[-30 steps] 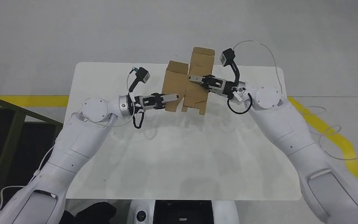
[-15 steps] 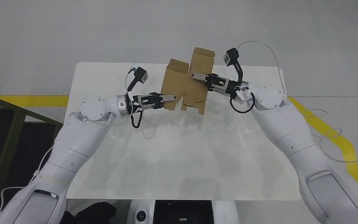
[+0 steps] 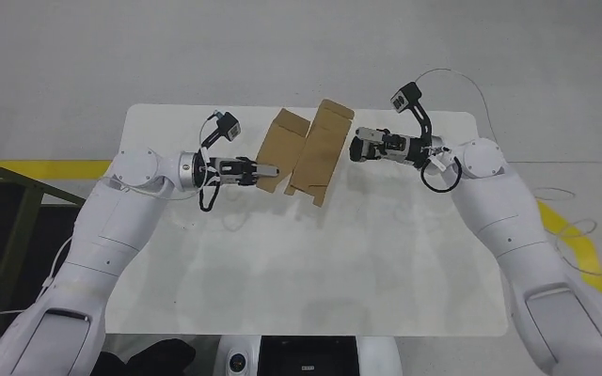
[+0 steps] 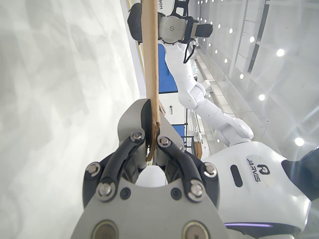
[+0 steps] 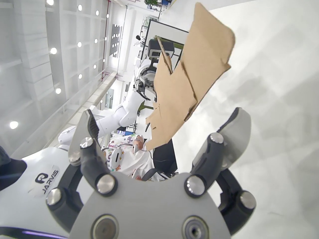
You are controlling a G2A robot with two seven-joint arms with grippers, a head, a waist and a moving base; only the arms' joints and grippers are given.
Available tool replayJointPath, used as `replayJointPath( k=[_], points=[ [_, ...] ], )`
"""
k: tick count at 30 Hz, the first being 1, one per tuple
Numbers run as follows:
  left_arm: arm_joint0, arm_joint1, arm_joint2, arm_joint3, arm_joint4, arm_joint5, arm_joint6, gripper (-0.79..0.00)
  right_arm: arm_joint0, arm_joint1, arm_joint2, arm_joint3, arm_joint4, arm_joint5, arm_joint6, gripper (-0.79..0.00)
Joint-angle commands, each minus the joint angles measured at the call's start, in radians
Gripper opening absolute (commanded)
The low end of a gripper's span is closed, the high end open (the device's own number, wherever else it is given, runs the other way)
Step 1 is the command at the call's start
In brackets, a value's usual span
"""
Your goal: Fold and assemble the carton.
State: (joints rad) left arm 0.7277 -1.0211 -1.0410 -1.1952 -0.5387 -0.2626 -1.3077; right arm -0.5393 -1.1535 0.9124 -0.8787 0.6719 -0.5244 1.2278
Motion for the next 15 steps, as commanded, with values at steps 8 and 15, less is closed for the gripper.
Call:
replayJointPath(
  k=[8, 15],
  points=[
    [-0.016, -0.002, 0.028, -0.016, -0.005, 0.012, -0.159, -0.785, 0.022, -0.004, -0.015, 0.034, -0.026, 0.017, 0.085, 0.000],
    [-0.029, -0.007, 0.043, -0.011, -0.014, 0.009, -0.202, -0.785, -0.010, 0.012, -0.010, -0.017, -0.014, 0.050, 0.118, -0.434]
  ],
)
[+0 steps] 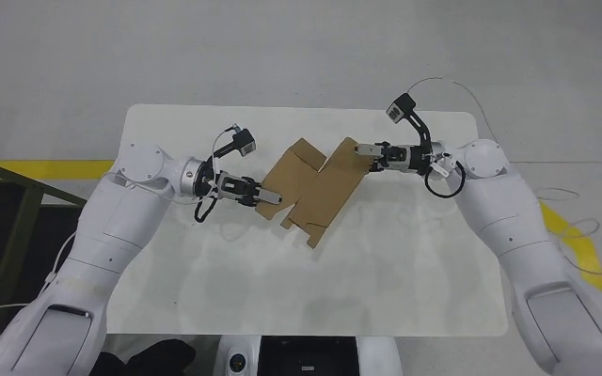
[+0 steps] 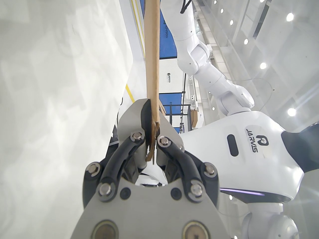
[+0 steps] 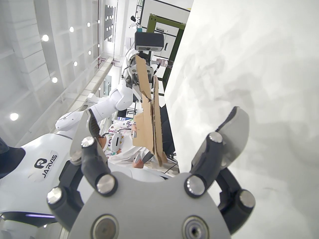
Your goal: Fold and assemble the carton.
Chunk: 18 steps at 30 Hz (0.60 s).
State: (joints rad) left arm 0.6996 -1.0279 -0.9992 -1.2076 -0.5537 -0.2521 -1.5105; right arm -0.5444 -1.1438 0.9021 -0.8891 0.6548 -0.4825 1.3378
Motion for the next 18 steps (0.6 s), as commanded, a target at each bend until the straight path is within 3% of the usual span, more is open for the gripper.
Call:
replayJointPath(
  k=[1, 5, 14, 18],
  points=[
    [-0.002, -0.001, 0.002, 0.004, 0.001, -0.003, 0.001, -0.785, -0.008, 0.005, 0.000, -0.011, 0.003, 0.017, 0.017, -0.468],
    [-0.005, -0.003, 0.005, 0.011, 0.004, -0.005, 0.000, -0.785, -0.022, 0.014, -0.003, -0.043, 0.012, 0.049, 0.049, -0.545],
    [-0.001, -0.004, 0.009, 0.010, 0.005, -0.006, -0.011, -0.785, -0.043, 0.026, -0.014, -0.080, 0.032, 0.086, 0.086, -0.594],
    [-0.002, -0.005, 0.011, 0.010, 0.006, -0.005, -0.016, -0.785, -0.041, 0.027, -0.020, -0.074, 0.042, 0.091, 0.092, -0.690]
  ],
)
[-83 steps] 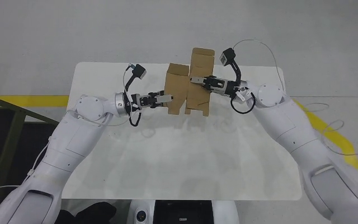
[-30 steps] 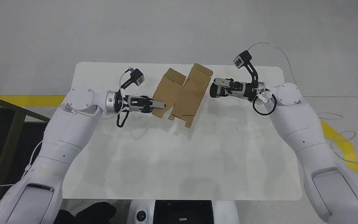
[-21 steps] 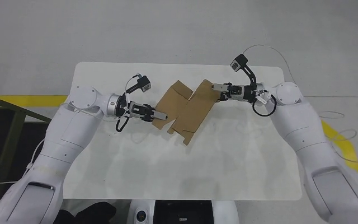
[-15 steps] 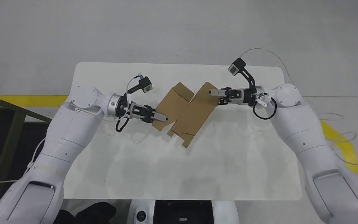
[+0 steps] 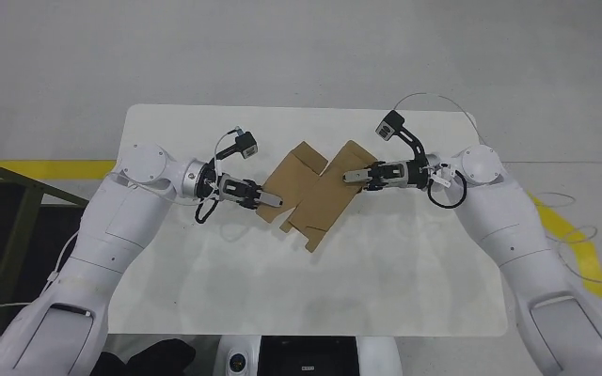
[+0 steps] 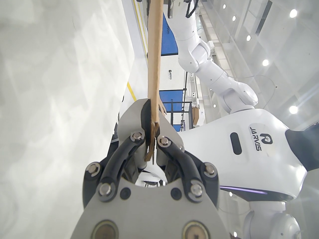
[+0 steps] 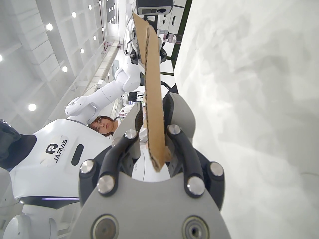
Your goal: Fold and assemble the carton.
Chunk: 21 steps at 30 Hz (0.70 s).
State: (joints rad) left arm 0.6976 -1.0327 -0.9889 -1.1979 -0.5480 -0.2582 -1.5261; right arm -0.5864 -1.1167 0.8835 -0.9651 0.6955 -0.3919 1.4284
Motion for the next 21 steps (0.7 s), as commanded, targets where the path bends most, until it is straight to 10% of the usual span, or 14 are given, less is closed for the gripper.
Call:
replayJointPath(
  k=[1, 6, 8, 21],
  points=[
    [0.000, -0.001, 0.001, -0.001, -0.003, 0.002, -0.002, -0.785, 0.002, 0.000, -0.003, 0.005, 0.004, 0.002, 0.002, -0.727],
    [0.001, -0.001, 0.001, 0.003, -0.009, 0.015, -0.004, -0.785, 0.005, -0.003, -0.009, 0.016, 0.034, 0.008, 0.008, -0.785],
    [0.002, -0.002, 0.000, 0.007, -0.017, 0.022, 0.004, 0.000, 0.008, -0.005, -0.012, 0.018, 0.039, 0.009, 0.009, -0.785],
    [0.036, -0.001, -0.074, 0.015, -0.106, 0.023, 0.189, 0.000, 0.020, -0.025, -0.001, 0.091, 0.067, -0.092, -0.093, -0.785]
  ],
)
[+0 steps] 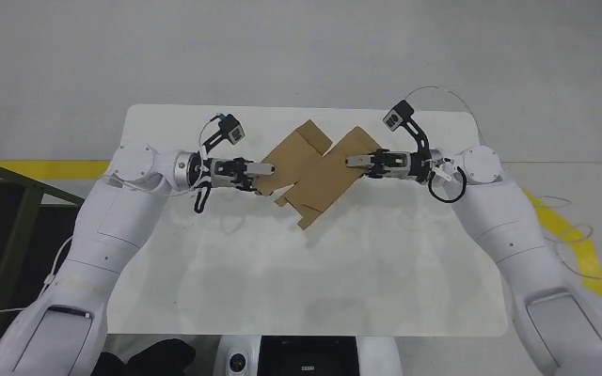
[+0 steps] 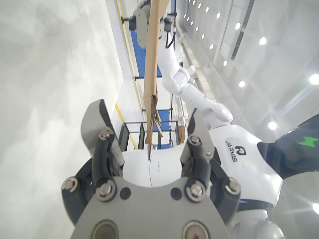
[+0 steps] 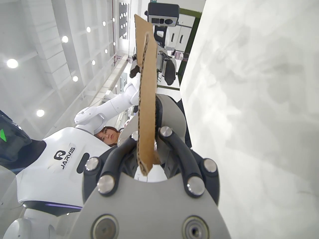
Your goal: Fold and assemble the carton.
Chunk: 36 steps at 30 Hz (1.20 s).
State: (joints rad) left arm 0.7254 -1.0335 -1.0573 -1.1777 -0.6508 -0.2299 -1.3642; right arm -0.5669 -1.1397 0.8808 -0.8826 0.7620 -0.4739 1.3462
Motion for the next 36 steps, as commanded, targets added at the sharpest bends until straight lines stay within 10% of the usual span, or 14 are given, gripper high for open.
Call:
replayJointPath(
  k=[1, 14, 36],
  points=[
    [0.018, 0.000, -0.010, -0.011, -0.011, -0.007, 0.051, 0.000, 0.002, -0.004, 0.003, 0.013, -0.002, -0.020, -0.020, -0.785],
    [0.118, -0.010, -0.051, -0.122, -0.049, -0.032, 0.325, 0.000, -0.075, 0.007, 0.062, -0.138, -0.109, 0.011, -0.242, -0.785],
    [0.139, -0.010, -0.114, -0.183, -0.039, -0.006, 0.303, 0.000, -0.185, 0.037, 0.159, -0.248, -0.306, 0.073, -0.382, -0.785]
  ],
)
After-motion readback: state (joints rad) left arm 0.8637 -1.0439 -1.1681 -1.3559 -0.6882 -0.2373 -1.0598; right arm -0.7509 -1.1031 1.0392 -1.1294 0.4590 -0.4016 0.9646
